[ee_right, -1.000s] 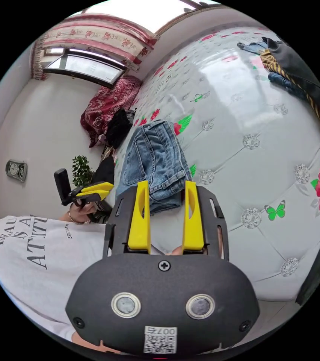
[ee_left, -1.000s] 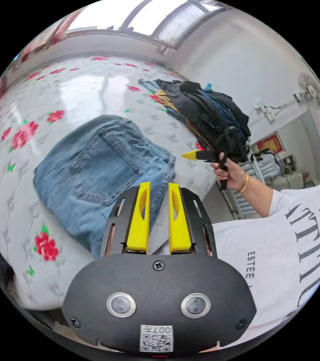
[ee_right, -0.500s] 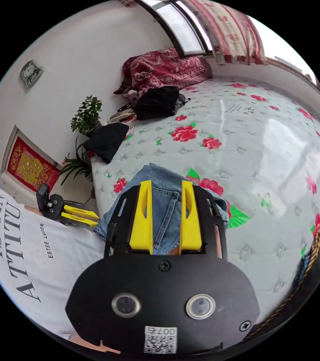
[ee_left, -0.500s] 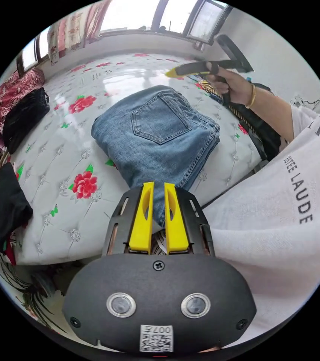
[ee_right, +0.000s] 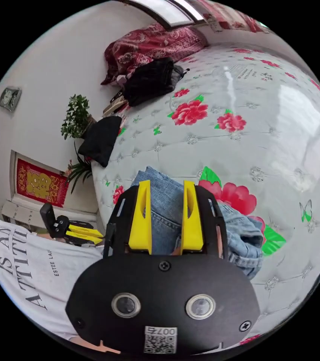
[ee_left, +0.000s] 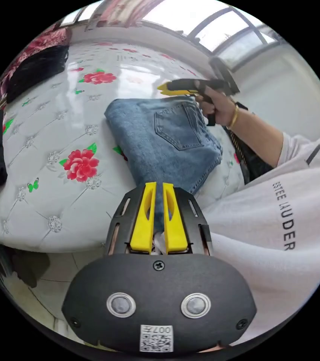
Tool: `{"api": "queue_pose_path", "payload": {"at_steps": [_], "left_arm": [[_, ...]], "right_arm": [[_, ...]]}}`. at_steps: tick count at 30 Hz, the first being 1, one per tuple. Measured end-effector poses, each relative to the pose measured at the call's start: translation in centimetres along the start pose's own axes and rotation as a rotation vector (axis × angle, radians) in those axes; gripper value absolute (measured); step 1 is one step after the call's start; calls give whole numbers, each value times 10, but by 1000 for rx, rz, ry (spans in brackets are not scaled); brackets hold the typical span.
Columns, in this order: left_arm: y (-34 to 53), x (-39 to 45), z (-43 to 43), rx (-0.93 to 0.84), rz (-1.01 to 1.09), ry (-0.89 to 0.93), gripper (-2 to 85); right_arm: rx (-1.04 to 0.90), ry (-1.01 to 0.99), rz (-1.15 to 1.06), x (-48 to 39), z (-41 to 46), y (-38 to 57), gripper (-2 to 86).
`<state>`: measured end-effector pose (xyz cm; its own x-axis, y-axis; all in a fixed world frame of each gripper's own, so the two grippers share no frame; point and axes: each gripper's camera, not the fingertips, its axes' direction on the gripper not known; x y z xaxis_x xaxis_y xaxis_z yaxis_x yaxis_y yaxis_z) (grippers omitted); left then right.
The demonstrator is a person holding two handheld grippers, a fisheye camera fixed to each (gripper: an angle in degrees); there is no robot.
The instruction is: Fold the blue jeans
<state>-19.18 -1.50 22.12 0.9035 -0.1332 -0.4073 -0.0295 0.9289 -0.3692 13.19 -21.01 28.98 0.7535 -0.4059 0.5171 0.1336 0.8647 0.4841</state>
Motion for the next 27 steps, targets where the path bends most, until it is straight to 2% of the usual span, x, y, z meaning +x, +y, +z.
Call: {"api": "queue_pose_path", "payload": {"at_steps": [2, 7, 10, 13, 15, 21, 27], "left_arm": [[-13, -22, -7, 3, -44, 48, 64], [-60, -70, 30, -186, -81, 162, 119], [-79, -81, 54, -265, -104, 269, 143], [-92, -85, 67, -297, -117, 346, 158], [-98, -86, 72, -320, -112, 347, 151], [-126, -82, 73, -366, -18, 323, 44], [-181, -96, 24, -256, 1, 416, 12]], "right_arm": [[78, -102, 92, 38, -40, 36, 134], [246, -79, 397, 124, -106, 157, 139], [197, -166, 469, 151, -88, 186, 145], [62, -286, 474, 170, -45, 183, 140], [39, -223, 467, 173, -38, 174, 130], [-122, -204, 493, 177, -12, 133, 69], [-59, -249, 428, 134, -24, 40, 37]]}}
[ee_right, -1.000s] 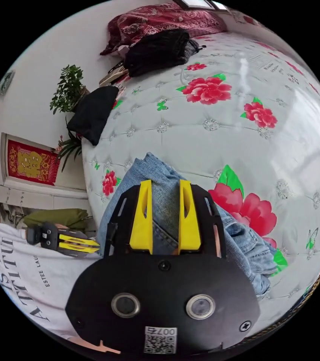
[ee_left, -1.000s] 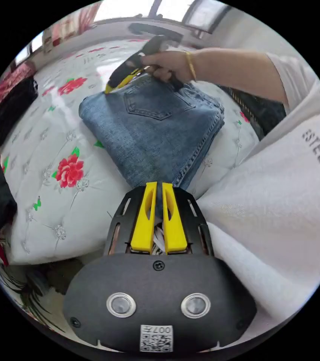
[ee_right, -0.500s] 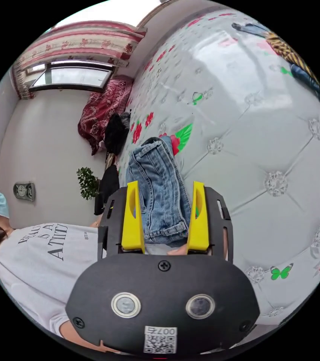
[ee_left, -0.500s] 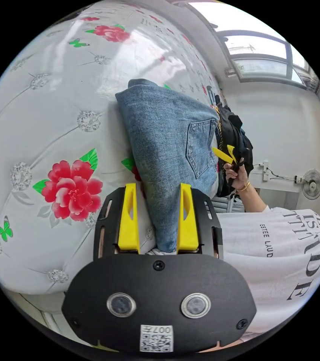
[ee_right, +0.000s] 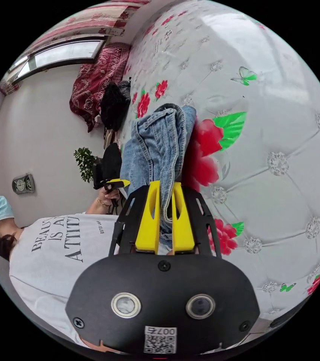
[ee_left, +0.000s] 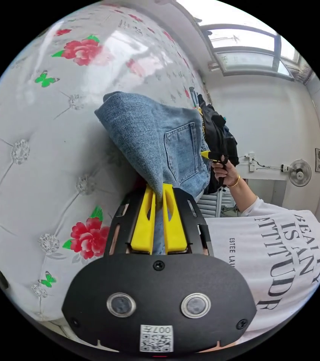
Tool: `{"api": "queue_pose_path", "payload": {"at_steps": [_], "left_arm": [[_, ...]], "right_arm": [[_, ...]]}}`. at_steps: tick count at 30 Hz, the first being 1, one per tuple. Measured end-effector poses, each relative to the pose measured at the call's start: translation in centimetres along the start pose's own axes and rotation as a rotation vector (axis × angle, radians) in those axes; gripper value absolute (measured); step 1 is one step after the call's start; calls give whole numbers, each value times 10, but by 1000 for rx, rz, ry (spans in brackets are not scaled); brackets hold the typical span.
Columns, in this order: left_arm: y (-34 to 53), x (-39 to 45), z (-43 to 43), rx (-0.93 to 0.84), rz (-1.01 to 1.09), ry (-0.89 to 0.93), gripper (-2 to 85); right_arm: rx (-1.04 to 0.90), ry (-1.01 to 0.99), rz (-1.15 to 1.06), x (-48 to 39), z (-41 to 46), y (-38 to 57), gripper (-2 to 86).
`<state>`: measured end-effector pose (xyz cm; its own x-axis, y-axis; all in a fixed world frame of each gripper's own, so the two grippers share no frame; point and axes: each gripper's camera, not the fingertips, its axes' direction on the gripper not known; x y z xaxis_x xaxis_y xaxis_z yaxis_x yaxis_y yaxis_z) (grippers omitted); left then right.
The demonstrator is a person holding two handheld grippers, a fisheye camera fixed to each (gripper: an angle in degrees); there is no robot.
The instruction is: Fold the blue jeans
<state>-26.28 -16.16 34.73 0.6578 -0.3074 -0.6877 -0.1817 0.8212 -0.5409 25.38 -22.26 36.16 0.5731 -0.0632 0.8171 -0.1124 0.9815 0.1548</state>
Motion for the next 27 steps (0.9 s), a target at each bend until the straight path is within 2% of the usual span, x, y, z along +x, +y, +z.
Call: {"api": "queue_pose_path", "payload": {"at_steps": [5, 9, 11, 13, 15, 16, 18, 20, 24, 27], "left_arm": [[-60, 23, -119, 119, 163, -111, 9], [-107, 32, -268, 293, 218, -224, 17], [-126, 31, -332, 375, 171, -300, 28], [-136, 17, -399, 519, -12, -490, 53], [-124, 3, -423, 617, -158, -640, 75], [-109, -3, -422, 655, -221, -715, 81], [-83, -9, -396, 675, -208, -791, 90], [-59, -17, -346, 600, -169, -880, 94], [3, -27, -192, 302, -96, -920, 85], [42, -4, -93, 114, -29, -889, 79]], "right_arm": [[22, -33, -185, -115, 18, -118, 27], [85, -128, -358, -246, 57, -244, 27], [125, -135, -392, -299, 84, -296, 28], [178, -35, -432, -356, 129, -351, 27], [185, 107, -440, -378, 169, -375, 24], [163, 176, -432, -381, 196, -378, 21], [96, 217, -446, -372, 235, -363, 14], [3, 293, -465, -348, 270, -330, 9], [-227, 662, -449, -254, 317, -193, 1], [-404, 926, -353, -193, 309, -82, -1]]}}
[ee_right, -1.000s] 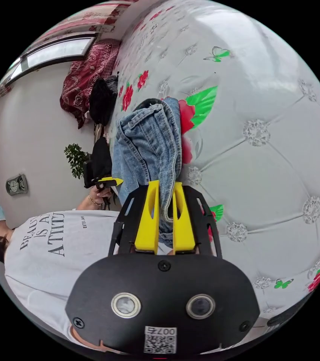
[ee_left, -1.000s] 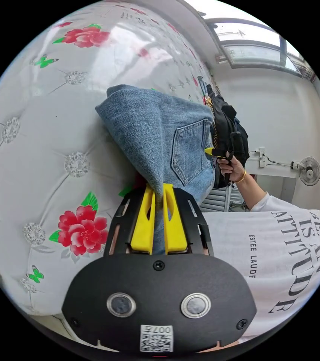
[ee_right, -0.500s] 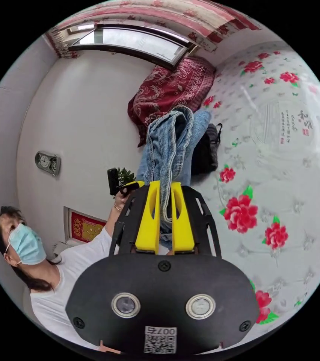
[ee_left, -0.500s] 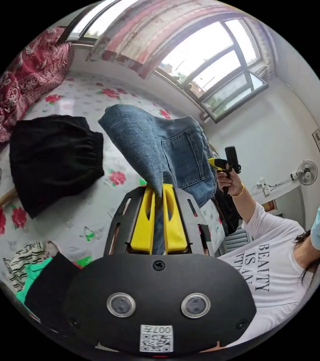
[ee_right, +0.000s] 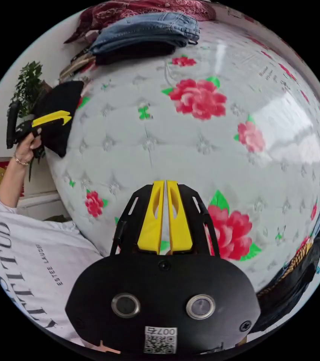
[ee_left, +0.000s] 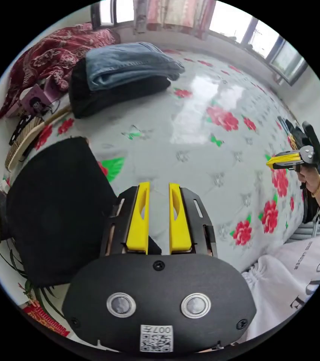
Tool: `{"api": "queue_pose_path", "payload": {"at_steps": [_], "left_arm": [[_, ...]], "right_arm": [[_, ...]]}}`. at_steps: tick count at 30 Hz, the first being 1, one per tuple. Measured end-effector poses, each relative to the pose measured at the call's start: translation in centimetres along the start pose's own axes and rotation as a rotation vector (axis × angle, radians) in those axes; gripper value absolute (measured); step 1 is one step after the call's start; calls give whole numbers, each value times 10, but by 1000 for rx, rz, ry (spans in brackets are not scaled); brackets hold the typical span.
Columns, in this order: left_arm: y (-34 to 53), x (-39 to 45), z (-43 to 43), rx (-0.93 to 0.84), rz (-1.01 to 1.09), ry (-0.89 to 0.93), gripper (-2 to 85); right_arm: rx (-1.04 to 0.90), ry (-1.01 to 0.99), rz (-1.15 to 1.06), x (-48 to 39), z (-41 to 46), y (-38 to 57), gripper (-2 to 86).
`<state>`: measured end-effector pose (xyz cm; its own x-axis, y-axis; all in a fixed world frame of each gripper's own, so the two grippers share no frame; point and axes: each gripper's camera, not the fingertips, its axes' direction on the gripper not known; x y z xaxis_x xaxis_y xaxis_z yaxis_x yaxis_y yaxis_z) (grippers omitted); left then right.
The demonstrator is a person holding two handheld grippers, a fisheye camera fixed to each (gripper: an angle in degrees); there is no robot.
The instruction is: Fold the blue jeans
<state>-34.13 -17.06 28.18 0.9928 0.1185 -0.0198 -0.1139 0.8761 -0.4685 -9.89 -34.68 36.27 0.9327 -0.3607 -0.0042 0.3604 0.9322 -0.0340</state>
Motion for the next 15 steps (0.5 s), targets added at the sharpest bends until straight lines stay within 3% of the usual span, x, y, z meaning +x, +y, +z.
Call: {"api": "queue_pose_path", "payload": {"at_steps": [3, 6, 10, 15], "left_arm": [[28, 73, 18, -108, 98, 106, 71], [35, 132, 21, -156, 214, 171, 68], [27, 185, 14, -168, 338, 100, 64], [22, 222, 16, -199, 309, 102, 68]], "right_arm": [[-181, 78, 51, -5, 30, 91, -2], [-253, 11, 68, -15, 50, 139, -2], [-110, 40, 100, -24, 31, 162, -1], [-23, -74, 105, -6, 7, 187, 4]]}}
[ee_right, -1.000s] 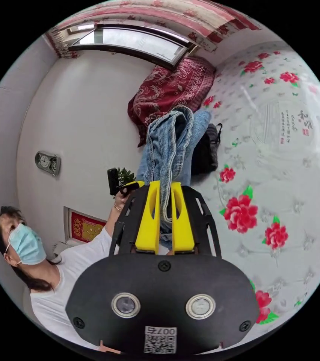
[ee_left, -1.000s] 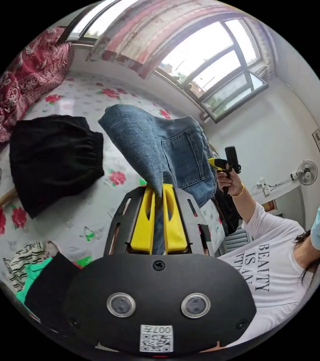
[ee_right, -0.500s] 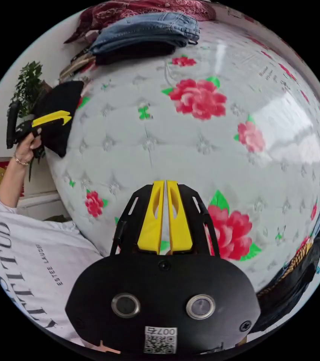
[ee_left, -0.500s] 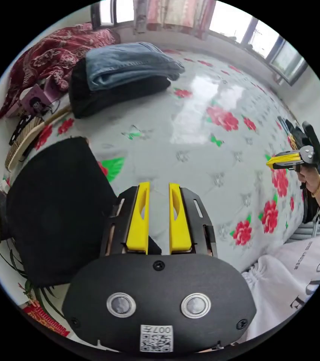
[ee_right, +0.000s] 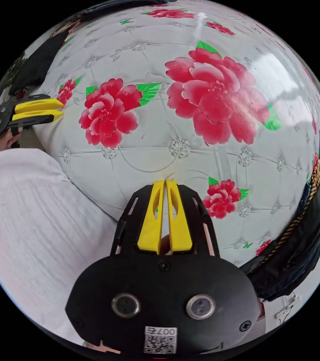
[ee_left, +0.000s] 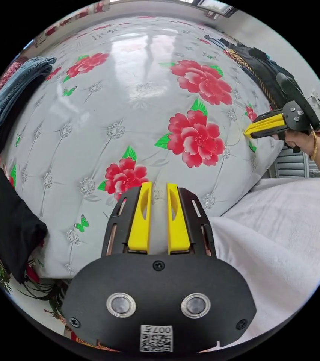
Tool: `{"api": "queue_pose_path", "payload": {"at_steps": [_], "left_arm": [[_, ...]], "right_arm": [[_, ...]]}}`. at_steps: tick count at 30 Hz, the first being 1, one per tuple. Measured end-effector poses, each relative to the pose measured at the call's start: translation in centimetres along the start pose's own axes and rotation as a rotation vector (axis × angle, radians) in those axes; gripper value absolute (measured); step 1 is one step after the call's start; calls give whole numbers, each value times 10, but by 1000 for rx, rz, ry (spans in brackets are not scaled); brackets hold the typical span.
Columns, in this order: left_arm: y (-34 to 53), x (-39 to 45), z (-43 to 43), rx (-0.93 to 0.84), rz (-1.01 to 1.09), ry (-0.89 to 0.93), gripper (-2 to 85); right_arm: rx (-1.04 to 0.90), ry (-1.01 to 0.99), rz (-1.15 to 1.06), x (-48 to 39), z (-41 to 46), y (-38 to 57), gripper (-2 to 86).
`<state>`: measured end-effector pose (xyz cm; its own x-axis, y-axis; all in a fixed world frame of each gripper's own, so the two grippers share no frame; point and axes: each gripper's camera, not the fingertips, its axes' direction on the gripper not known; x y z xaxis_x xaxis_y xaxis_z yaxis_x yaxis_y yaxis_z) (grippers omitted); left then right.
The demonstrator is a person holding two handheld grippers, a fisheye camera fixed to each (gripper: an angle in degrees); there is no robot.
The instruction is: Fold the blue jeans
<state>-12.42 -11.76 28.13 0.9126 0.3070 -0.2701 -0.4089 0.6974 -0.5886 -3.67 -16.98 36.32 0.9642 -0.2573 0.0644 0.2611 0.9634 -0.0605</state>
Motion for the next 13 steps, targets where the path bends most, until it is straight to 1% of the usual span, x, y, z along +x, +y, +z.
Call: {"api": "queue_pose_path", "payload": {"at_steps": [2, 3, 4, 5, 6, 7, 8, 10, 11, 13], "left_arm": [[-1, 12, 1, 9, -27, -72, 78], [0, 18, 2, 18, -37, -101, 77], [2, 20, 2, 33, -66, -121, 77], [3, 20, 3, 42, -80, -126, 77], [6, 20, 4, 64, -97, -130, 76], [9, 19, 4, 82, -107, -128, 76], [10, 18, 5, 86, -112, -126, 76], [8, 17, 7, 77, -111, -134, 75], [8, 17, 8, 71, -106, -140, 75], [4, 19, 12, 47, -99, -165, 74]], "right_arm": [[128, -118, 64, 19, -9, 28, 10], [218, -199, 136, 36, -15, 52, 19], [302, -227, 240, 57, -21, 82, 28], [345, -230, 290, 68, -24, 100, 31], [448, -217, 388, 92, -33, 140, 39], [541, -176, 499, 119, -42, 184, 47], [576, -142, 558, 133, -47, 207, 50], [678, 73, 813, 190, -69, 305, 62], [695, 124, 878, 203, -75, 329, 65], [736, 267, 1123, 252, -97, 422, 78]]}}
